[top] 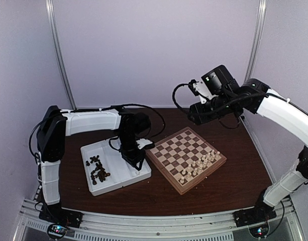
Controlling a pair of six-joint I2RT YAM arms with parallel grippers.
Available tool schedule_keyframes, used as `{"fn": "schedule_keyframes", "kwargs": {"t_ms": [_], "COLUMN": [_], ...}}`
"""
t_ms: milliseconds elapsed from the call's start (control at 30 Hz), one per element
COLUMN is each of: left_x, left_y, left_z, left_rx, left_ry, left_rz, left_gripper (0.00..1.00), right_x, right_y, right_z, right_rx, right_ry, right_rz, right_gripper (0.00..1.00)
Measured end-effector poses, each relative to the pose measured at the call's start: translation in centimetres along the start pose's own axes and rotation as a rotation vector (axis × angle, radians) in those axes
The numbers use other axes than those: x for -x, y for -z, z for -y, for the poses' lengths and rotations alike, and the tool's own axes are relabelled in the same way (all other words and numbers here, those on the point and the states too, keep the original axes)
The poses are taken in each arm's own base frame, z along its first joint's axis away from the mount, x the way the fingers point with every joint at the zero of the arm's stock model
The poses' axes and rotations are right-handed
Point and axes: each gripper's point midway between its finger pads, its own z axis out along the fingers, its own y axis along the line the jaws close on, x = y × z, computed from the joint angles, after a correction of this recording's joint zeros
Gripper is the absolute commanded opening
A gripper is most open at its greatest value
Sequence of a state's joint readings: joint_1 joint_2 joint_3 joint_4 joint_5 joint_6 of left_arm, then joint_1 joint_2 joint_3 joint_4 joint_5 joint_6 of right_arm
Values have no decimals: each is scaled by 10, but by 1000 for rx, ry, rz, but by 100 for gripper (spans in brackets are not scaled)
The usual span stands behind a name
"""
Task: Set up the chess pieces on the board
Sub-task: Pick up the chess piece from the storage box.
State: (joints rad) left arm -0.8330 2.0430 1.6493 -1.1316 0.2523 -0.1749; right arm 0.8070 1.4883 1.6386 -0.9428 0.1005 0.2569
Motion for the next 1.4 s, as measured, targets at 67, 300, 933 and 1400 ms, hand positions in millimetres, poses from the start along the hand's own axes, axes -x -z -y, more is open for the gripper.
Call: {"fn": "schedule_keyframes", "kwargs": {"t_ms": [67, 300, 933, 1400], "left_x": [-1, -2, 13, -5], "left_y": [-8, -42, -47, -47], "left_z": [-4, -14, -18, -18], "left_rx": [12, 24, 57, 66], "left_ry": [17, 92, 291, 363], "left_rz": [-20, -109, -157, -208], "left_gripper": [31, 30, 37, 27], "right_x": [-6, -21, -19, -19], "right_y": [-2, -13, -4, -2], "right_z": [0, -1, -7, -6], "right_rx": [8, 25, 76, 77], "right_ry": [-3, 20, 84, 94], "right_rz": [1, 20, 72, 75], "right_gripper": [50, 50, 51, 51]}}
